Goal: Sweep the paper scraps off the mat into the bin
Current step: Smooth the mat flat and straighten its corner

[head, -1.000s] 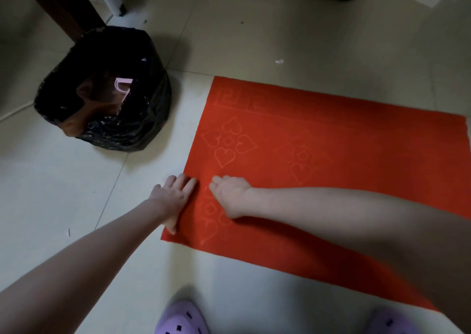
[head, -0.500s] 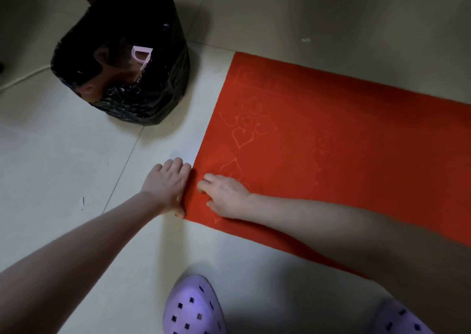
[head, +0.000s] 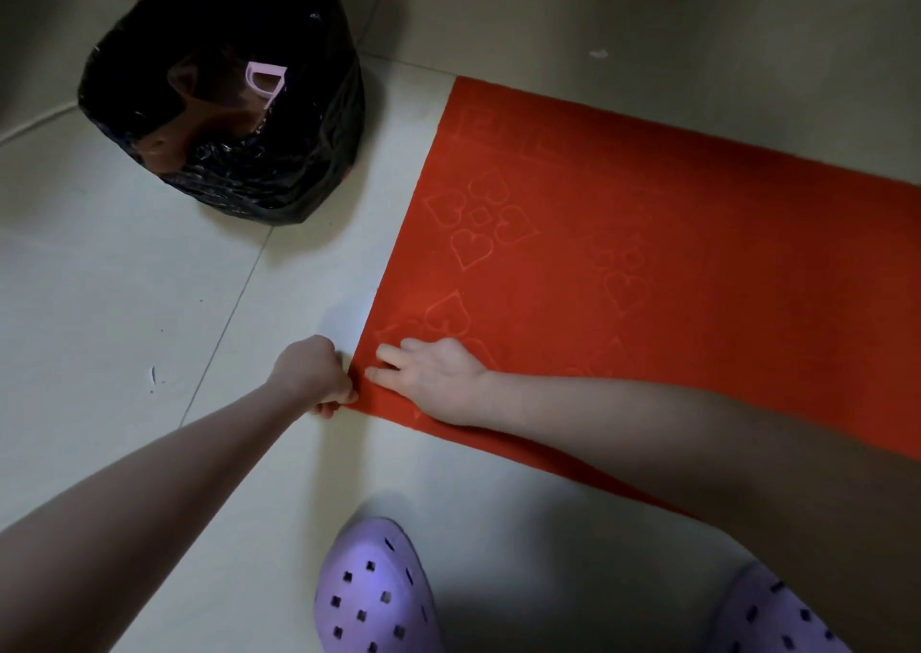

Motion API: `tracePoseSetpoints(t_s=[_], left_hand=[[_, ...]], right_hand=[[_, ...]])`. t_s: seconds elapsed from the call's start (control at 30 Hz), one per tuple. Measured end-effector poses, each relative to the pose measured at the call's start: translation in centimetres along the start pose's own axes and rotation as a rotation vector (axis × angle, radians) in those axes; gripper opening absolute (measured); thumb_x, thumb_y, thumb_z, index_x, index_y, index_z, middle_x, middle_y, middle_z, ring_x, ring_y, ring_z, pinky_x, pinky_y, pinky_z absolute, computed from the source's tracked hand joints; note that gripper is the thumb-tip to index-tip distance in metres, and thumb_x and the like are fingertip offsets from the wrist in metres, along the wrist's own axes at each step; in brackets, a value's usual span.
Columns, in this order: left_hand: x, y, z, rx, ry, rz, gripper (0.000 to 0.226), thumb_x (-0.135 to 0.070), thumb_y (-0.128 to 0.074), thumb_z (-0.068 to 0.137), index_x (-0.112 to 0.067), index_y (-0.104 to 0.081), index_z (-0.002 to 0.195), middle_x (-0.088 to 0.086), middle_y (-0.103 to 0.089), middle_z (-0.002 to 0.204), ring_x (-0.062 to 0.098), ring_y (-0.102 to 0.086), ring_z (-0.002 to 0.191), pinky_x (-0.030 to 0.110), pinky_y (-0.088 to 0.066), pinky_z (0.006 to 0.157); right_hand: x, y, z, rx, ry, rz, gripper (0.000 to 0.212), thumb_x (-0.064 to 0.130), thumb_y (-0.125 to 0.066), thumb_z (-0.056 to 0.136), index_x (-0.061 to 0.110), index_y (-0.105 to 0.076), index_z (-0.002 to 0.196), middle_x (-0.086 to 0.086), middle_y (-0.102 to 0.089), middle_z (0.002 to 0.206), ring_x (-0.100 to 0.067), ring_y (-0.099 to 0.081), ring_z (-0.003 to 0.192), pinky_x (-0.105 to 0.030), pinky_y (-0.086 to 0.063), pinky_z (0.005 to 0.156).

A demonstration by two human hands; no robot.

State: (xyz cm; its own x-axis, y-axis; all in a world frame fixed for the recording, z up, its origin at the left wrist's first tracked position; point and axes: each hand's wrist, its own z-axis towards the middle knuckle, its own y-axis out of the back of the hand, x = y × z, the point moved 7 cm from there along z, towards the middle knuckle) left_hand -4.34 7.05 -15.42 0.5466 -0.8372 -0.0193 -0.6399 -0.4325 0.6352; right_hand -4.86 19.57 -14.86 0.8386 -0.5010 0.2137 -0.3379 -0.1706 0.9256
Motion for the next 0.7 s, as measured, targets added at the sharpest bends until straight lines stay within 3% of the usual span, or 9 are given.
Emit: tracePoseSetpoints(t_s=[0.17,0.3,0.37,0.53,0.63,0.7], left_hand=[[1.0,-0.6,0.2,0.136,-0.052,-0.024,0.017,-0.006,-0.060,0.080,-0.011,-0.060,0.064,0.001,-0.061,0.056,0.012,-0.055,0.048,0.016,-0.044,0.049],[2.2,-0.9,-0.2,0.237,-0.054,-0.391,0.024,0.006,-0.055,0.084,-0.012,-0.057,0.068,0.005,-0.057,0.061,0.015,-0.051,0.055,0.021,-0.039,0.053],[2.6,-1.1,-0.3,0.270,-0.027,-0.462,0.024,0.006,-0.059,0.082,-0.016,-0.056,0.072,0.002,-0.057,0.066,0.015,-0.053,0.063,0.022,-0.035,0.056],[1.9,-1.0,0.1,0.217,-0.017,-0.520,0.041,0.016,-0.053,0.073,-0.021,-0.043,0.058,-0.001,-0.033,0.055,0.014,-0.027,0.050,0.020,-0.018,0.049],[1.7,-1.2,-0.1,0.186,-0.036,-0.555,0.046,0.020,-0.044,0.072,-0.018,-0.043,0.044,-0.001,-0.040,0.049,0.014,-0.025,0.049,0.020,-0.018,0.050],[1.2,-1.2,-0.2,0.170,-0.068,-0.571,0.045,0.020,-0.042,0.070,-0.017,-0.043,0.045,-0.002,-0.043,0.046,0.015,-0.028,0.051,0.019,-0.021,0.050]], right_hand=[[0.4,1.0,0.7,-0.074,0.013,0.057,0.038,0.042,-0.053,0.093,0.021,-0.051,0.125,0.002,-0.039,0.134,-0.019,-0.045,0.115,-0.030,-0.036,0.059],[-0.2,0.5,1.2,-0.107,0.030,0.151,0.045,0.045,-0.059,0.088,0.023,-0.052,0.126,0.004,-0.042,0.134,-0.017,-0.047,0.113,-0.031,-0.046,0.065],[-0.5,0.2,1.0,-0.120,0.014,0.203,0.054,0.045,-0.060,0.087,0.024,-0.044,0.135,0.007,-0.040,0.139,-0.017,-0.045,0.115,-0.034,-0.049,0.074],[-0.5,0.5,1.6,-0.094,0.070,0.222,0.064,0.039,-0.056,0.091,0.025,-0.028,0.146,0.010,-0.031,0.149,-0.017,-0.042,0.117,-0.032,-0.046,0.075],[-1.4,0.6,1.8,-0.115,0.042,0.331,0.066,0.031,-0.057,0.092,0.022,-0.023,0.148,0.004,-0.027,0.149,-0.021,-0.045,0.122,-0.037,-0.050,0.087],[-2.0,0.5,1.6,-0.129,0.003,0.396,0.065,0.031,-0.061,0.090,0.016,-0.027,0.144,-0.002,-0.027,0.145,-0.025,-0.050,0.120,-0.039,-0.049,0.091]])
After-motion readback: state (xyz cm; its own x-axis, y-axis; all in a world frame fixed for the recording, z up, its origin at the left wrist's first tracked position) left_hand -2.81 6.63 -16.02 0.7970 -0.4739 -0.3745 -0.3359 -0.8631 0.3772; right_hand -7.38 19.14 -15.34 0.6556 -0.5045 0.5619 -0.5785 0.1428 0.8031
